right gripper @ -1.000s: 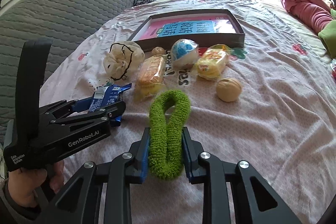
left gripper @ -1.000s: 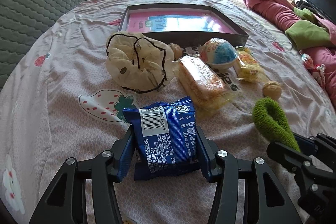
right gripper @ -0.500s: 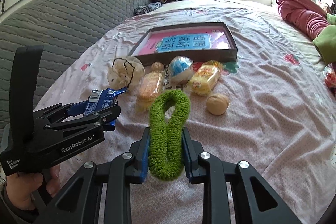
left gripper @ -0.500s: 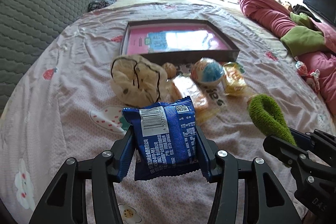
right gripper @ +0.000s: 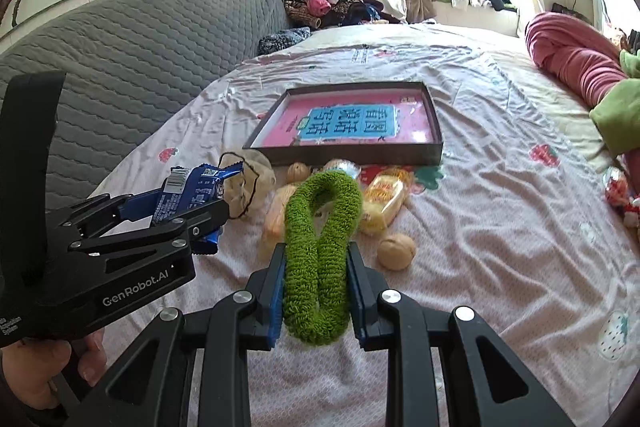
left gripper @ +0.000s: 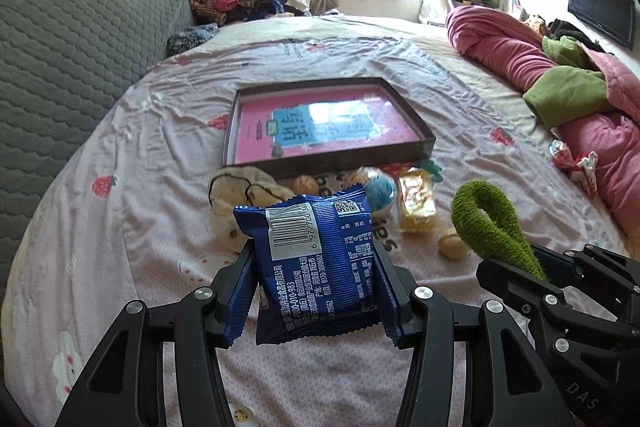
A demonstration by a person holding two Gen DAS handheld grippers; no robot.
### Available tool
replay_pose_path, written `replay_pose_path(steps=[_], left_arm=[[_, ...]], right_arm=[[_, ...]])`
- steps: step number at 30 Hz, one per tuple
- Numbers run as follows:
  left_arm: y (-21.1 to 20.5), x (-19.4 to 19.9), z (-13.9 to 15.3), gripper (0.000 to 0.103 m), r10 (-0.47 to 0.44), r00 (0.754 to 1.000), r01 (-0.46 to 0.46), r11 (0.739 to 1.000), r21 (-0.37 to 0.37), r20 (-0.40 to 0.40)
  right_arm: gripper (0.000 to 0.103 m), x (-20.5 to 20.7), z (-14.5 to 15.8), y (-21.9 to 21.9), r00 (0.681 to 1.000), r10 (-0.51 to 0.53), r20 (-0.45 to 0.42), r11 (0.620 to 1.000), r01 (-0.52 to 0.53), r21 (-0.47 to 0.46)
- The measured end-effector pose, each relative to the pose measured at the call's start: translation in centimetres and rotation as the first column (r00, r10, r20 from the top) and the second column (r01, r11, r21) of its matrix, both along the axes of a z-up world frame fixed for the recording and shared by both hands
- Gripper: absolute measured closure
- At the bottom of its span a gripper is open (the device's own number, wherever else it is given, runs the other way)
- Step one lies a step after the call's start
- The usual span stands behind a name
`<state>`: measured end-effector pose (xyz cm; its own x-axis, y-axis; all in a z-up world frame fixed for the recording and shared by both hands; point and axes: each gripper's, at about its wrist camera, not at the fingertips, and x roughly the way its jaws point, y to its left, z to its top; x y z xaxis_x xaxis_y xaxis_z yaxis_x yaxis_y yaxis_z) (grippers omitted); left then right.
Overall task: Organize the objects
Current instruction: 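Carry the blue packet and green ring over the pink tray with both grippers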
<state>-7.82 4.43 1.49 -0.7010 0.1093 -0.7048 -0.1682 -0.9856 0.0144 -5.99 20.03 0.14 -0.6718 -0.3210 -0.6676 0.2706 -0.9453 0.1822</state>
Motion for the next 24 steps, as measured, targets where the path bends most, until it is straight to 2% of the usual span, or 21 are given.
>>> replay_pose_path(steps=[11,24], left_arm=[[1.2,-0.7,2.4,0.048,-0.002,0.999,0.002,1.000,-0.003,-0.048],[2.4,-3.7,4.9,0.048,-0.004,0.996,0.003,1.000,-0.012,-0.087]], right_arm=[[0.076,-0.9,2.2,0.8,0.999,0.005,-0.050,1.000,-0.005,-0.004],[0.076,-3.6,4.4,1.1,0.995,0.013,-0.096,1.000,-0.012,0.004]])
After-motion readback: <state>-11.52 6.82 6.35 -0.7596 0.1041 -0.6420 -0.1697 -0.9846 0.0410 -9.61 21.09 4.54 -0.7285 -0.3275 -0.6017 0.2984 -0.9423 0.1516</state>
